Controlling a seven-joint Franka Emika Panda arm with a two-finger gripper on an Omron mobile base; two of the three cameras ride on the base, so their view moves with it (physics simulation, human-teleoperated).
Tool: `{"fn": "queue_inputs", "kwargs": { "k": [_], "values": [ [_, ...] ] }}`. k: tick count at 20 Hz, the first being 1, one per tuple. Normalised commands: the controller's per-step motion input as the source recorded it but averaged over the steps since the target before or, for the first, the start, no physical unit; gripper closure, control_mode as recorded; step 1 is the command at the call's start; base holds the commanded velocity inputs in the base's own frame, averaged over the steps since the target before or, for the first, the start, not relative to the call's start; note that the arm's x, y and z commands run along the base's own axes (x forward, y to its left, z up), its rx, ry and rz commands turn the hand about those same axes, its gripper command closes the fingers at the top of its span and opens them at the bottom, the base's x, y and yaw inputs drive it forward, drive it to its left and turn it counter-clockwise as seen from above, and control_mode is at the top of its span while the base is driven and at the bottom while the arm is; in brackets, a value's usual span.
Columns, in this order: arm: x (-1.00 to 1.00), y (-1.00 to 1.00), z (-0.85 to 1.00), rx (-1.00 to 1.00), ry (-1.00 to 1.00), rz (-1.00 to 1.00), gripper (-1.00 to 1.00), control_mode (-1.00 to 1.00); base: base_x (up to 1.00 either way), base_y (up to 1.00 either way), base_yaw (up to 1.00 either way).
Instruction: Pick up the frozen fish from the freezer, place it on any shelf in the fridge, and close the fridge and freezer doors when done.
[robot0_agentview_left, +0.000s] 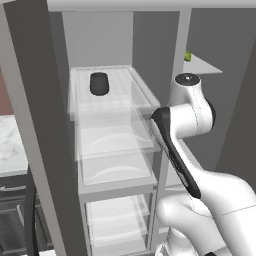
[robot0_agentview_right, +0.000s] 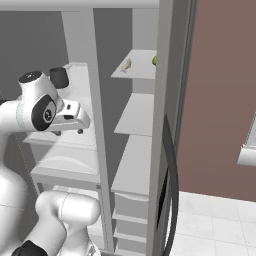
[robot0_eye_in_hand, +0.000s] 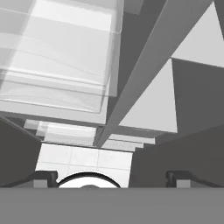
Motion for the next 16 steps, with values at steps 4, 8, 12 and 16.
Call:
{"fn": "queue_inputs", "kwargs": {
  "k": [4,8,12,16],
  "values": [
    [0.0,-0.01,0.0,0.0,0.0,0.0,-1.0,-1.0,0.0,0.0,0.0],
    [-0.02,-0.29,0.0,0.0,-0.01,0.0,-1.0,-1.0,0.0,0.0,0.0],
    [0.0,-0.18,0.0,0.0,0.0,0.0,-1.0,1.0,0.0,-0.18,0.0],
    [0.0,0.0,0.0,0.0,0.0,0.0,-1.0,1.0,0.0,-0.29,0.0]
  ]
}}
